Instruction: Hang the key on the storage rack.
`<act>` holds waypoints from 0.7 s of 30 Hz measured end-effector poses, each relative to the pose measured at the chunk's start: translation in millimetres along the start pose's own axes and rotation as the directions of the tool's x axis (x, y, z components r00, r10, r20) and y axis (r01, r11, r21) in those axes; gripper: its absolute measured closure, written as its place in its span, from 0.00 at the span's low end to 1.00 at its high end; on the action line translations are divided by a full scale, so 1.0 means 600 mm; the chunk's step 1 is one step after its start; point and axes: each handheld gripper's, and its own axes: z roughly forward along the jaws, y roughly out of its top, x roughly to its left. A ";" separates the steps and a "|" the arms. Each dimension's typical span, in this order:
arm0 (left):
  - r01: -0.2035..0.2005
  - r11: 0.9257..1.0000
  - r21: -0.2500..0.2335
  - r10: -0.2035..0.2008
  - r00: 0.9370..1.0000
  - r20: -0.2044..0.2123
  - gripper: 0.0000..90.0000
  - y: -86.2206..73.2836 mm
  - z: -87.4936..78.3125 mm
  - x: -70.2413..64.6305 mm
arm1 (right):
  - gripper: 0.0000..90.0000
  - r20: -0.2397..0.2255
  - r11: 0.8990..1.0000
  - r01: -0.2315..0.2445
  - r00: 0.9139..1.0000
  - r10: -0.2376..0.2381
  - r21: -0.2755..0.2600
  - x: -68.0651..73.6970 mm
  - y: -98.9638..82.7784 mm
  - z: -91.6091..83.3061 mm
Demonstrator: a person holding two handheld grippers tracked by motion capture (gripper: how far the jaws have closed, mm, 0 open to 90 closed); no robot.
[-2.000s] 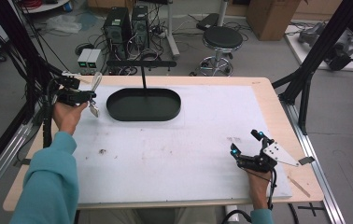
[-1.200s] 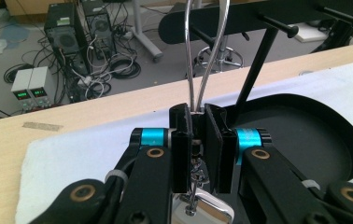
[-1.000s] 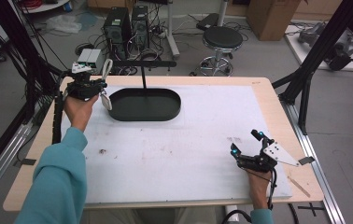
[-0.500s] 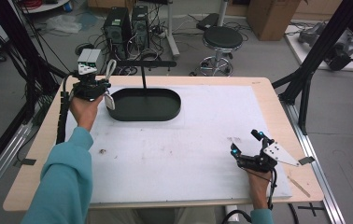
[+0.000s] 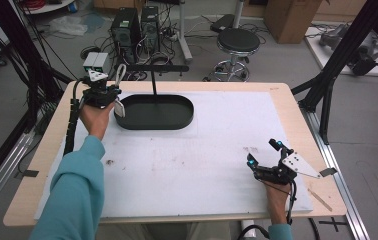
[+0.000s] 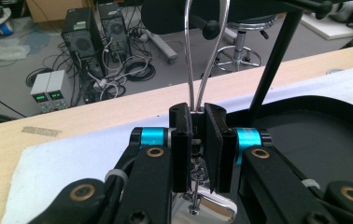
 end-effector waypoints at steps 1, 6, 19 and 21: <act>0.000 1.000 -0.001 0.000 1.000 -0.001 0.90 0.000 0.001 0.000 | 0.01 0.001 1.000 0.003 1.000 -0.003 -0.002 0.000 0.000 0.000; 0.007 1.000 -0.009 -0.007 1.000 -0.013 0.90 -0.003 0.008 -0.003 | 0.01 0.001 1.000 0.001 1.000 -0.001 -0.002 0.000 0.000 0.000; 0.009 1.000 0.015 -0.008 0.999 -0.052 0.90 -0.015 0.030 -0.007 | 0.01 -0.001 1.000 0.000 1.000 0.000 -0.003 0.000 0.000 0.000; 0.010 1.000 0.020 -0.009 0.998 -0.056 0.90 -0.017 0.035 -0.008 | 0.01 -0.001 1.000 0.000 1.000 0.000 -0.003 0.000 0.000 0.000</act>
